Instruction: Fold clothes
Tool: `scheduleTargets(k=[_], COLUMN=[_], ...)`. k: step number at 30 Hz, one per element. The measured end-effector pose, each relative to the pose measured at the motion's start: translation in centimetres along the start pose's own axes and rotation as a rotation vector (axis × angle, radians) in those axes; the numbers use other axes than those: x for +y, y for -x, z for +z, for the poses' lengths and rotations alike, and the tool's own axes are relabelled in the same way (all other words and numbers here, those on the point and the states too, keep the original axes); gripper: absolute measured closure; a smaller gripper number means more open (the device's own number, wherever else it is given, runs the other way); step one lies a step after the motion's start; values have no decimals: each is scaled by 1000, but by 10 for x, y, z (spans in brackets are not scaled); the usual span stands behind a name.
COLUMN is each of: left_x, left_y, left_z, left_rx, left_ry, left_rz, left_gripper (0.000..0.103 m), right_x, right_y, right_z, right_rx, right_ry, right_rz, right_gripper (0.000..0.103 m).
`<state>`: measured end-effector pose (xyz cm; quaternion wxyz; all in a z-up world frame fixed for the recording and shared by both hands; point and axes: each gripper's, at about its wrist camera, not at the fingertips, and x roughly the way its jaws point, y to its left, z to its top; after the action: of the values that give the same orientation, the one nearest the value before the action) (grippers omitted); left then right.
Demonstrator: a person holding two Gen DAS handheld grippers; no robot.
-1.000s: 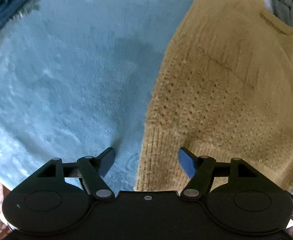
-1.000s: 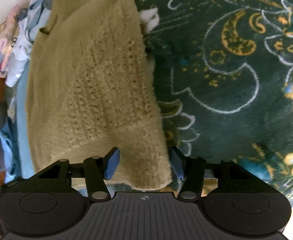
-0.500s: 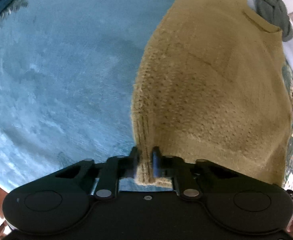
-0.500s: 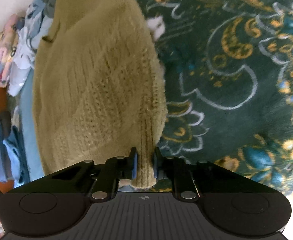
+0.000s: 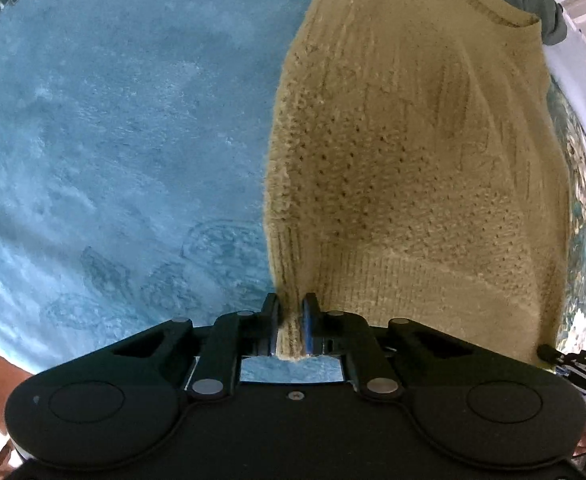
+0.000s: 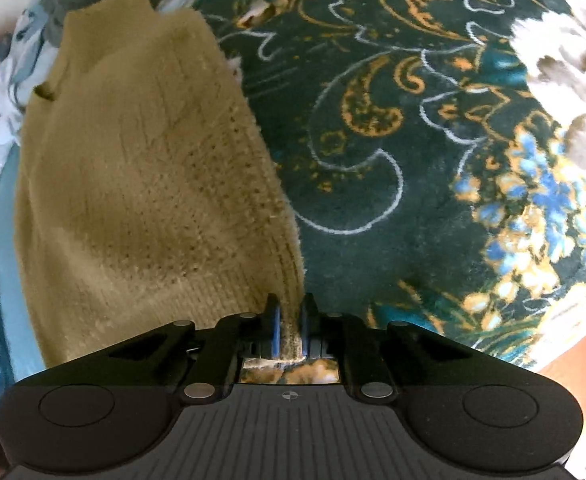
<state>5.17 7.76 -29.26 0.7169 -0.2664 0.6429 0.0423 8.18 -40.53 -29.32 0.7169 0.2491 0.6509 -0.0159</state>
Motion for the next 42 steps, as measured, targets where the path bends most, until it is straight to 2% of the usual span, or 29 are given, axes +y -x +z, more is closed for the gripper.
scheduleTargets(k=[3, 6, 10, 11, 15, 16, 19, 20, 22, 25, 29, 31, 34, 36, 39, 42], left_x=[-6, -11, -18, -22, -39, -44, -64, -70, -79, -95, -109, -112, -112, -110, -106, -103], left_y=[9, 22, 49, 56, 90, 101, 127, 137, 153, 178, 207, 222, 238, 247, 260, 273], left_z=[2, 6, 11, 13, 19, 20, 19, 18, 16, 14, 10, 6, -1, -3, -6, -9], left_rx=[-9, -36, -97, -110, -170, -193, -270, -294, -346, -425, -501, -529, -568, -602, -652, -705], left_ry=[-13, -14, 20, 30, 68, 77, 92, 95, 99, 76, 30, 6, -31, -50, -79, -111], left_rz=[12, 32, 42, 44, 29, 19, -10, -22, -46, -65, -73, -74, -73, -78, -85, -91], left_gripper=[91, 74, 55, 55, 52, 49, 46, 42, 37, 30, 27, 25, 21, 19, 14, 5], right_x=[1, 9, 21, 25, 44, 47, 59, 63, 72, 90, 113, 122, 135, 144, 155, 167], right_y=[4, 15, 38, 43, 61, 66, 82, 87, 95, 108, 122, 129, 140, 148, 161, 176], right_z=[1, 4, 15, 18, 30, 32, 40, 43, 48, 56, 64, 65, 62, 58, 49, 37], right_rx=[-10, -31, -94, -106, -140, -147, -170, -175, -182, -192, -219, -231, -257, -280, -319, -365], right_ry=[-14, 30, 80, 85, 119, 124, 150, 164, 194, 251, 309, 320, 334, 347, 354, 376], right_rz=[2, -2, -3, 7, 43, 56, 85, 95, 115, 142, 170, 180, 201, 215, 230, 238], right_gripper=[89, 88, 72, 66, 58, 51, 41, 32, 31, 19, 18, 10, 7, 1, 1, 1])
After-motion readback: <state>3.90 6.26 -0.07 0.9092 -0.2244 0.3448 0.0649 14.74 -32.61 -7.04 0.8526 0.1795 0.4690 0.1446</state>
